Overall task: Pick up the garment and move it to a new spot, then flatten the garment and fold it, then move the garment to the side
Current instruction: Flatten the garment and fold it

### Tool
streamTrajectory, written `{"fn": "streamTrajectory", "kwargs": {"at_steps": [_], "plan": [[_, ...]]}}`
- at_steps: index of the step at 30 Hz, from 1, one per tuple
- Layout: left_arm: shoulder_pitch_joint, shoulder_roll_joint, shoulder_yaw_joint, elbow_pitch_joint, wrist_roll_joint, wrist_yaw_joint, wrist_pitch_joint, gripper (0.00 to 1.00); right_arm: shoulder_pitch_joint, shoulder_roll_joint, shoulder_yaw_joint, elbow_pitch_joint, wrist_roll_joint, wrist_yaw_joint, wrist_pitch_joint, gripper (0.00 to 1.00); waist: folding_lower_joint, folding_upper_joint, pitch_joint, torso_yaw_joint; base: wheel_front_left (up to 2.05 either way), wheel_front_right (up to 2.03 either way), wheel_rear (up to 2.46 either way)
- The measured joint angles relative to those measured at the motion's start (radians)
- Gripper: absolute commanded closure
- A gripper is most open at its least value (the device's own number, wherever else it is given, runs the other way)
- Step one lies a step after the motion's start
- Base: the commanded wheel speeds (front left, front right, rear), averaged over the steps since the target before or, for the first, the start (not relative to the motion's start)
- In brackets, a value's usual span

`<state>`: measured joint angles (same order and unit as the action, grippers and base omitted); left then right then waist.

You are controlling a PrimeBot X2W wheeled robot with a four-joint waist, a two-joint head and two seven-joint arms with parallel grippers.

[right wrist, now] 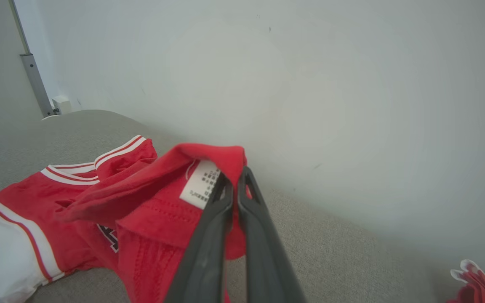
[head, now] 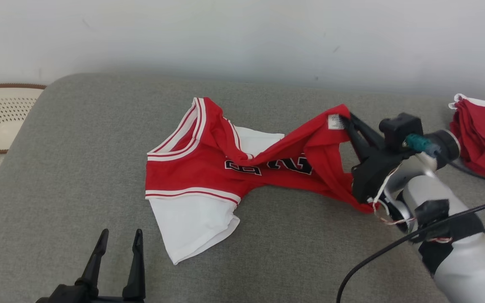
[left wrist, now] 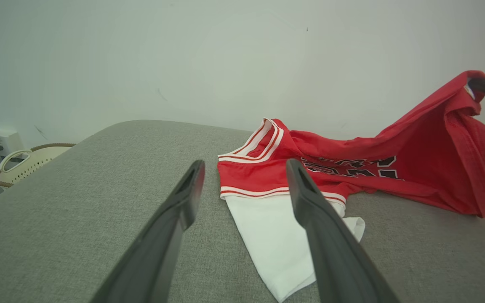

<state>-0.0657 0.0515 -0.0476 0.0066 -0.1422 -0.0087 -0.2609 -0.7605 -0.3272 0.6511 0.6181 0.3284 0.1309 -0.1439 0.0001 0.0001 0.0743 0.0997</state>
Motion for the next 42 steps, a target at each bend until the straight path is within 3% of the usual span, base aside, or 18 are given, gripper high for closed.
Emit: {"fn": "streamTrajectory", "kwargs": {"at_steps": [9,16,17,18,19,20,26,32,42], "plan": [[-0.04,0.0,-0.053,0.015,-0.022,0.001,0.0,0.0,-0.197,-0.081,0.077,0.188,0.114,0.0,0.066,1.0,0.0,0.0,0.041,0.069,0.0,0.0,0.0],[-0.076,-0.001,-0.083,0.019,-0.04,0.002,0.0,0.0,-0.315,-0.123,0.121,0.368,0.154,0.0,0.044,1.0,0.0001,0.0,0.091,0.113,0.0,0.0,0.0],[-0.082,-0.001,-0.086,0.02,-0.04,0.002,0.0,0.0,-0.329,-0.128,0.125,0.393,0.148,0.0,0.032,0.84,0.0001,0.0,0.098,0.118,0.0,0.0,0.0],[-0.085,-0.001,-0.087,0.021,-0.04,0.002,0.0,0.0,-0.344,-0.13,0.127,0.416,0.144,0.0,0.019,0.84,0.0001,0.0,0.105,0.122,0.0,0.0,0.0],[-0.086,-0.001,-0.089,0.022,-0.04,0.002,0.0,0.0,-0.356,-0.13,0.13,0.436,0.14,0.0,0.004,0.6,0.0001,0.0,0.112,0.126,0.0,0.0,0.0],[-0.088,-0.001,-0.09,0.024,-0.04,0.002,0.0,0.0,-0.365,-0.128,0.131,0.455,0.137,0.0,-0.008,0.0,0.0001,0.0,0.118,0.129,0.0,0.0,0.0],[-0.1,-0.001,-0.09,0.032,-0.04,0.005,0.0,0.0,-0.391,-0.092,0.16,0.542,0.135,0.0,-0.042,0.0,0.0,0.0,0.134,0.129,0.0,0.0,0.0],[-0.1,-0.001,-0.088,0.034,-0.04,0.005,0.0,0.0,-0.403,-0.086,0.155,0.554,0.149,0.0,-0.097,0.0,0.0,0.0,0.125,0.109,0.0,0.0,0.0],[-0.075,-0.001,-0.058,0.026,-0.033,0.007,0.0,0.0,-0.223,-0.107,0.077,0.303,0.185,0.0,-0.119,0.0,-0.0002,0.0,0.09,0.056,0.0,0.0,0.0]]}}
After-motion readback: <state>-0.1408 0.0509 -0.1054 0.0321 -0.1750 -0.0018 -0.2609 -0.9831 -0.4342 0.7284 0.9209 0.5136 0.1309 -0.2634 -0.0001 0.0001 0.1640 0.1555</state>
